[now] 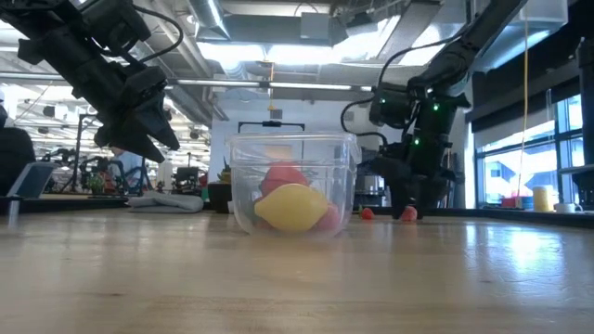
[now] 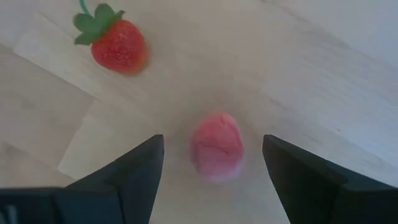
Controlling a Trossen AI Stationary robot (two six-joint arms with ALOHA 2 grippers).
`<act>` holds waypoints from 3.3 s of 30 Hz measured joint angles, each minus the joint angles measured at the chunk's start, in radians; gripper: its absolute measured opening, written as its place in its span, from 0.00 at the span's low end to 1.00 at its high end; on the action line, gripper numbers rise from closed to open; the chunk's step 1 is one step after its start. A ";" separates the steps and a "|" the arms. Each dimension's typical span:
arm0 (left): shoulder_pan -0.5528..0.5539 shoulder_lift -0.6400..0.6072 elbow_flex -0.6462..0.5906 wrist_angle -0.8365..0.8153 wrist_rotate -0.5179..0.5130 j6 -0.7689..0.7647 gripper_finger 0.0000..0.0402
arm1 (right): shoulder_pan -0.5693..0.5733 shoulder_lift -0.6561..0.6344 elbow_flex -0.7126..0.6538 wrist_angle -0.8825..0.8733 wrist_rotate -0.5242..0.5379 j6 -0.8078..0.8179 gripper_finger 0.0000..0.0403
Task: Pick and placing Produce into tupperware
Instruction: Put the pink peach into the transparent bin, then put the red strawberry into the transparent bin
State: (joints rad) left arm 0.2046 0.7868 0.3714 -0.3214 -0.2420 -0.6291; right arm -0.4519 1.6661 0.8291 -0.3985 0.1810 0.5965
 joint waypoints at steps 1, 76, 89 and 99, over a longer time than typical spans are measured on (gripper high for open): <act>0.000 0.000 0.000 0.000 0.000 0.000 0.65 | 0.000 0.011 0.000 0.011 -0.001 -0.002 0.69; 0.000 0.000 0.000 0.000 -0.008 0.010 0.65 | 0.485 0.133 0.460 -0.019 -0.240 0.050 0.72; 0.000 0.000 0.000 -0.001 -0.007 0.010 0.65 | 0.409 0.133 0.845 -0.481 -0.142 -0.079 0.78; 0.000 0.000 0.000 -0.001 -0.007 0.010 0.65 | 0.222 0.134 0.978 -0.878 0.036 -0.228 0.77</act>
State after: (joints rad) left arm 0.2047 0.7872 0.3714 -0.3219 -0.2489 -0.6189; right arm -0.2295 1.7996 1.8067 -1.2764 0.2170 0.3681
